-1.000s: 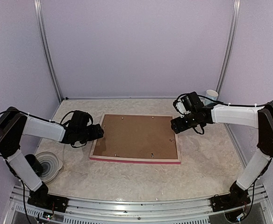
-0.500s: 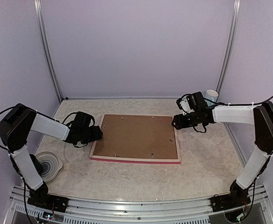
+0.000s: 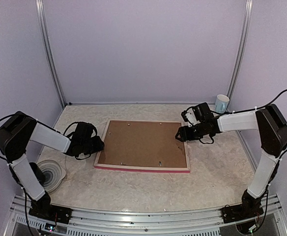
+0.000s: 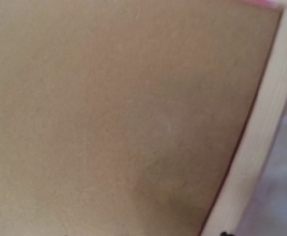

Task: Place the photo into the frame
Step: Place the photo frame at the center of the board.

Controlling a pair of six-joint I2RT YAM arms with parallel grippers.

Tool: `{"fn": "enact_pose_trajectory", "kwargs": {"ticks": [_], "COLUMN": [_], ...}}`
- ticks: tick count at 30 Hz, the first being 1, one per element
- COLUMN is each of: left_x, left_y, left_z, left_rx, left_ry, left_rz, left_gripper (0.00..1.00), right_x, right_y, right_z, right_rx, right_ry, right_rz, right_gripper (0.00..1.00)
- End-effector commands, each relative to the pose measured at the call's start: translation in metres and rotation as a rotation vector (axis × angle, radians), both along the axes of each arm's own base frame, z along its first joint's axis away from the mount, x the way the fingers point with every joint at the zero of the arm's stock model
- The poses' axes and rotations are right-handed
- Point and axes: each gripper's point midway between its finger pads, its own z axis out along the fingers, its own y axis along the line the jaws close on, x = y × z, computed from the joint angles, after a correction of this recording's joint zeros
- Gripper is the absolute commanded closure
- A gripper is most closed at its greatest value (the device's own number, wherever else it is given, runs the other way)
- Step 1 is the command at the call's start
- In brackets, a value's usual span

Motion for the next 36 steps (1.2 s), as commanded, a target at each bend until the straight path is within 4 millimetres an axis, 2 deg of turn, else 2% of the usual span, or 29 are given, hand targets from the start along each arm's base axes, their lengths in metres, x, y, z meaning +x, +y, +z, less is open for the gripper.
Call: {"fn": "enact_pose_trajectory", "kwargs": {"ticks": [1, 12, 18, 22, 25, 28, 31, 36], "left_x": [-0.026, -0.057, -0.071, -0.074, -0.063, -0.042, -0.021, 0.006], "left_y": [0.008, 0.012, 0.01, 0.012, 0.017, 0.02, 0.019, 0.01], "left_z": [-0.015, -0.013, -0.008, 0.001, 0.019, 0.04, 0.051, 0.051], "left_rx": [0.001, -0.03, -0.042, -0.04, -0.032, -0.029, -0.018, -0.011], "left_ry": [0.068, 0.071, 0.065, 0.048, 0.006, -0.039, -0.064, -0.07], "left_rz": [0.0, -0.003, -0.012, -0.008, 0.011, 0.029, 0.037, 0.026], "left_gripper": [0.65, 0.66, 0.66, 0.65, 0.54, 0.43, 0.4, 0.38], "right_x": [-0.001, -0.004, -0.008, -0.009, -0.007, -0.003, 0.002, 0.009], "right_y": [0.004, -0.006, -0.001, -0.001, -0.002, -0.003, -0.004, -0.002], "right_z": [-0.008, -0.011, -0.017, -0.022, -0.022, -0.02, -0.019, -0.024], "right_rx": [0.039, 0.013, 0.038, 0.037, 0.03, 0.022, 0.017, 0.016], "right_ry": [0.031, 0.024, 0.051, 0.059, 0.053, 0.044, 0.036, 0.039], "right_rz": [0.0, -0.044, -0.026, -0.023, -0.028, -0.042, -0.062, -0.07], "right_gripper": [0.35, 0.34, 0.34, 0.34, 0.35, 0.34, 0.35, 0.37]}}
